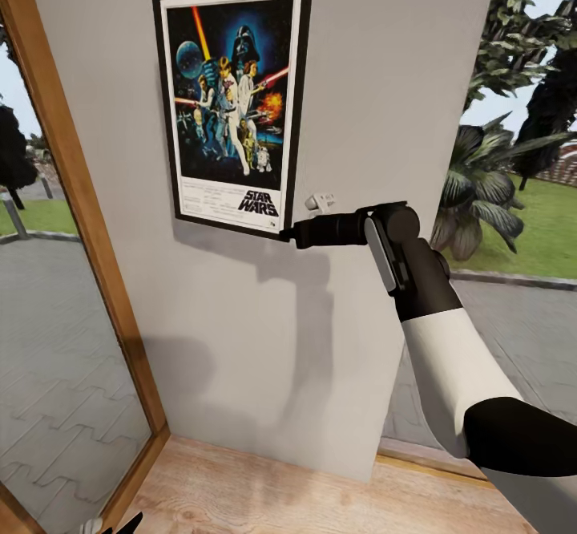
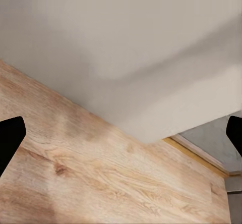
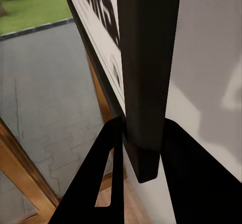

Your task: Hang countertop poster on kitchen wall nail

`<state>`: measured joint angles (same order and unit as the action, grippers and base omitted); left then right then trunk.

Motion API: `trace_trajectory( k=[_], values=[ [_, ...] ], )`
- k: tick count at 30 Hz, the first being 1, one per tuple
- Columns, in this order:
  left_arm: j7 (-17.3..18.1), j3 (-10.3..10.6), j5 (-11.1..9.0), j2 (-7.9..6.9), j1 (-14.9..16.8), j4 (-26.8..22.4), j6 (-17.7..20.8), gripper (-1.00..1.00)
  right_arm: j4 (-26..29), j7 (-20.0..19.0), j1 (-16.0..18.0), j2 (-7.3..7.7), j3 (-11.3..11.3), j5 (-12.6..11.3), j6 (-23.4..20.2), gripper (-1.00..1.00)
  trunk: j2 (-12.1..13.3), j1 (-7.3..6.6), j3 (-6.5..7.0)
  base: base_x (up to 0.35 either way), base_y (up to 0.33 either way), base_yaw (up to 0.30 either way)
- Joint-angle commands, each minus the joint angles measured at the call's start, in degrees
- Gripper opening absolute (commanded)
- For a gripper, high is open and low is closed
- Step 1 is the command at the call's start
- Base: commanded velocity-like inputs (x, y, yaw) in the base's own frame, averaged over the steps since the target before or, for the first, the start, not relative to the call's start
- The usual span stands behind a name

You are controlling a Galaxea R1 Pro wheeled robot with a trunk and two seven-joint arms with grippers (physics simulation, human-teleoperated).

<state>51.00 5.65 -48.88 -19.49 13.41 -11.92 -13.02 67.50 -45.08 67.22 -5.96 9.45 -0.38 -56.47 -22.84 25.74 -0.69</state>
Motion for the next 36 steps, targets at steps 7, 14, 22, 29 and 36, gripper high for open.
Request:
trace_trajectory(
  k=[7, 14, 22, 29, 36],
  values=[
    [0.1, 0.5, -0.4, -0.07, 0.0, 0.1, -0.3, 1.00, 0.1, -0.2, 0.0, -0.02, -0.1, -0.1, -0.4, -1.00, -0.1, 0.04, -0.07, 0.037, 0.000, 0.000],
    [0.1, 0.5, -0.4, -0.08, 0.0, 0.1, -0.3, 1.00, 0.1, -0.2, 0.0, -0.05, -0.1, -0.3, -0.4, -1.00, -0.1, 0.04, -0.07, 0.003, 0.000, 0.000],
    [0.1, 0.5, -0.4, -0.09, 0.0, 0.1, -0.3, 1.00, 0.1, -0.2, 0.0, -0.10, -0.1, -0.3, -0.4, -1.00, -0.1, 0.04, -0.07, 0.083, 0.000, 0.000],
    [0.1, 0.4, -0.4, -0.11, 0.0, 0.1, -0.3, 1.00, 0.1, -0.2, 0.0, -0.09, -0.1, -0.3, -0.4, -1.00, -0.1, 0.04, -0.07, 0.063, 0.000, 0.000],
    [0.1, 0.4, -0.4, -0.11, 0.0, 0.1, -0.3, 1.00, 0.1, -0.2, 0.0, -0.11, -0.1, -0.3, -0.4, -1.00, -0.1, 0.04, -0.07, 0.097, 0.000, 0.000]
  ],
)
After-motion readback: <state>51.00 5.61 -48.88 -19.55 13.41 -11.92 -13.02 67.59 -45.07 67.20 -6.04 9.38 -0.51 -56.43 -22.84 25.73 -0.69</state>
